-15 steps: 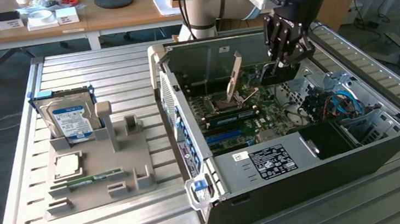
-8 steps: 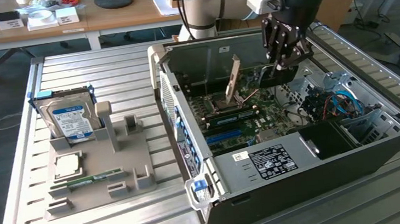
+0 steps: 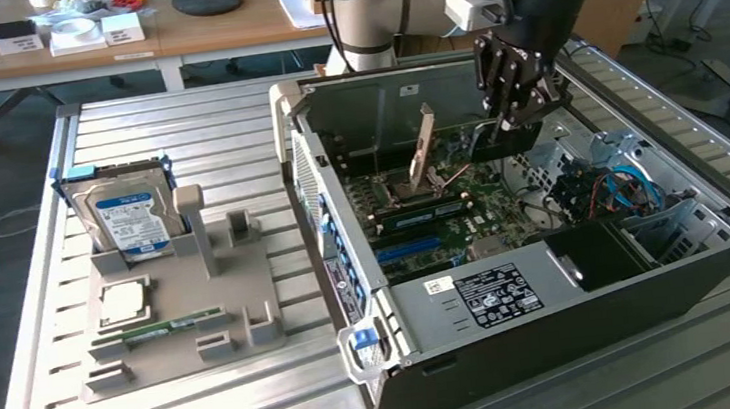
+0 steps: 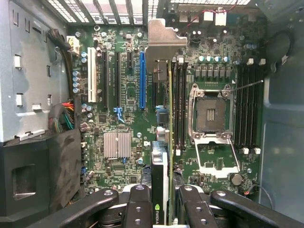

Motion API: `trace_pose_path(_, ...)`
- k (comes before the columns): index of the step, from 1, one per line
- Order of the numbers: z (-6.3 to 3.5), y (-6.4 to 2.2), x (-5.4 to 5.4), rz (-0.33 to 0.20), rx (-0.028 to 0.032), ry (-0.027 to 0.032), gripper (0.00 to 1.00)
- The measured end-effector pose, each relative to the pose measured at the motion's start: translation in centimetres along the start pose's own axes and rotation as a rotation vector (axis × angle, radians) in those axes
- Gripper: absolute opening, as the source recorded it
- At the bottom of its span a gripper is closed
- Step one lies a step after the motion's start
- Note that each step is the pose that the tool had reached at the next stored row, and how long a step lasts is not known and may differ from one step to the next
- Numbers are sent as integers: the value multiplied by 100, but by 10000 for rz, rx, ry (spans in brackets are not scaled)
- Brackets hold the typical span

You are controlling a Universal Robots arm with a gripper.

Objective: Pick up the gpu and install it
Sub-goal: 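Insert the gpu into the slot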

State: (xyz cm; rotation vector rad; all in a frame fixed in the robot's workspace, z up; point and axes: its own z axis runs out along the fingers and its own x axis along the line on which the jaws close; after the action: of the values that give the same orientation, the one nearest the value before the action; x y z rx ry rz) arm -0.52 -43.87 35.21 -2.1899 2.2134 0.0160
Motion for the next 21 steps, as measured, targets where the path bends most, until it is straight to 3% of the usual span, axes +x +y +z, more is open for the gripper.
trace_pose_path(21,0,102,1,1,3,0,27)
